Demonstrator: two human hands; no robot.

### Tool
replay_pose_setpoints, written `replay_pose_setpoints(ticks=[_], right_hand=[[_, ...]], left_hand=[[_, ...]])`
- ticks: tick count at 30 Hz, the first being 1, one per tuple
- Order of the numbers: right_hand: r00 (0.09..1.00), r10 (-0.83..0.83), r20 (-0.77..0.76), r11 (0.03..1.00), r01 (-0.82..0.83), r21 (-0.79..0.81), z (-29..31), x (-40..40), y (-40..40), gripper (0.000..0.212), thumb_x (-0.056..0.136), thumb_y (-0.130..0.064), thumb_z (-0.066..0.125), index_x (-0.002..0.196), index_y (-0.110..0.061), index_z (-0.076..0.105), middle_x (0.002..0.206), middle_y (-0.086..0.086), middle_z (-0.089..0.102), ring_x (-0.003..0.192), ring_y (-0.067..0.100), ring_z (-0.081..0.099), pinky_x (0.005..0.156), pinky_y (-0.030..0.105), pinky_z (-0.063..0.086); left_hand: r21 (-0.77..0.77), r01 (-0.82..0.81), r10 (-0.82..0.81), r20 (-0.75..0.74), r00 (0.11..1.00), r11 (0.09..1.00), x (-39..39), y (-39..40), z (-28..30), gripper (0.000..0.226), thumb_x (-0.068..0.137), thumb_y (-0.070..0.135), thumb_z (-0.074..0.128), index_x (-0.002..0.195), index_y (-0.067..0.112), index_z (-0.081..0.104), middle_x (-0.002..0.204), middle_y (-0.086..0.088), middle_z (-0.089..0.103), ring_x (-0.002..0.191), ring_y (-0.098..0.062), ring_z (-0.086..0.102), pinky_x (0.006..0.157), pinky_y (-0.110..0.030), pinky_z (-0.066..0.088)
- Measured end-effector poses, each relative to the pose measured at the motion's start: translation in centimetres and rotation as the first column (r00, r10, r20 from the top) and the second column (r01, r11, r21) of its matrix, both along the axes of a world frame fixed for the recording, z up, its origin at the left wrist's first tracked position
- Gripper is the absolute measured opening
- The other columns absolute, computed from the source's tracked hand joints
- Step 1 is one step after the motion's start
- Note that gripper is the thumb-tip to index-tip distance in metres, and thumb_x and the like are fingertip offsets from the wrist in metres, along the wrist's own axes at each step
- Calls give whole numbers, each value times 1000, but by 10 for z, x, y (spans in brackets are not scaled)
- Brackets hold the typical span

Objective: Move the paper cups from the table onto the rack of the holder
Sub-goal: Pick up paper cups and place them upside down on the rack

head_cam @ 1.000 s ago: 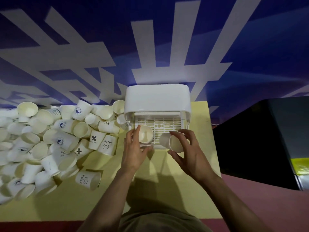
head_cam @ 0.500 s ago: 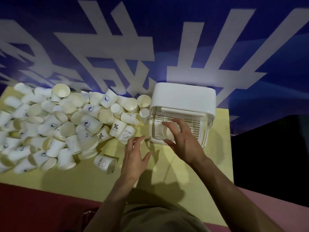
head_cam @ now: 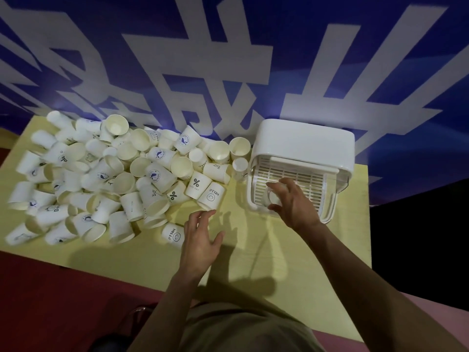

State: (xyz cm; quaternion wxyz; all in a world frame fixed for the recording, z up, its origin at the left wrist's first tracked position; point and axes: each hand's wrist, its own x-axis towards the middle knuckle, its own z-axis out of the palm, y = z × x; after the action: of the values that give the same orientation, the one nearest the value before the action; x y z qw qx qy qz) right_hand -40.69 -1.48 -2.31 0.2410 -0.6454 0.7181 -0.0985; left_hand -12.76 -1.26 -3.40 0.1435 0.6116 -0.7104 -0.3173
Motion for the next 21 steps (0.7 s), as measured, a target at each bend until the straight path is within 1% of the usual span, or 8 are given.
replay_pose_setpoints(ticks=[3,5,9,11,14,16,19,21], right_hand=[[1000,-15,24,1000,15,-11,-1,3,-2,65,90,-26,77,149,-13,50,146,20,45,129,37,51,95,49,53],[999,-31,19,999,31,-12,-1,6,-4,67,89,-27,79,148,-14,51,145,20,46,127,37,53,93,49,54],[998,-59,-11,998,59,-27,-3,12,-3,74,85,-31,82,149,-15,50,150,23,42,131,42,48,103,55,48],[993,-117,-29,991,115,-73,-3,16,1,76,82,-31,85,148,-15,51,153,24,39,134,45,44,103,57,49],[985,-167,-37,973,158,-167,-4,29,8,77,81,-33,85,147,-13,50,150,23,40,133,43,42,100,57,49],[986,-161,-46,966,148,-213,-4,41,11,74,83,-34,84,146,-12,50,148,22,41,133,41,40,102,56,48],[986,-154,-61,964,136,-228,-2,66,14,69,85,-33,82,144,-12,52,150,20,41,136,41,38,102,56,49],[988,-144,-56,963,127,-237,0,86,15,64,87,-29,80,142,-13,53,149,18,42,137,40,37,101,54,52]], left_hand=[[16,-17,17,2,1000,1000,13,-2,0,56,86,23,77,138,23,55,134,1,44,127,-23,42,104,-38,43],[23,-28,28,6,1000,999,23,-4,-1,56,86,22,77,137,24,55,134,1,44,126,-22,41,102,-40,45],[32,-34,33,37,999,999,44,-9,-4,55,86,24,77,137,25,56,135,0,44,126,-22,40,102,-40,44],[46,-45,43,59,997,998,55,-13,-7,54,85,24,77,135,25,58,136,-2,44,127,-25,40,103,-42,43],[96,-51,40,118,992,994,69,-17,-13,52,85,25,76,135,25,58,139,-6,41,130,-29,37,104,-47,44],[149,-48,21,182,983,988,77,-19,-18,54,86,28,76,136,25,57,145,-7,34,133,-32,31,103,-52,44],[180,-16,-26,231,973,983,90,-18,-26,53,85,34,74,136,24,58,151,-10,27,136,-35,26,100,-54,45],[195,29,-76,236,969,980,96,-16,-30,56,85,48,64,136,26,58,155,-11,24,139,-37,24,102,-56,43]])
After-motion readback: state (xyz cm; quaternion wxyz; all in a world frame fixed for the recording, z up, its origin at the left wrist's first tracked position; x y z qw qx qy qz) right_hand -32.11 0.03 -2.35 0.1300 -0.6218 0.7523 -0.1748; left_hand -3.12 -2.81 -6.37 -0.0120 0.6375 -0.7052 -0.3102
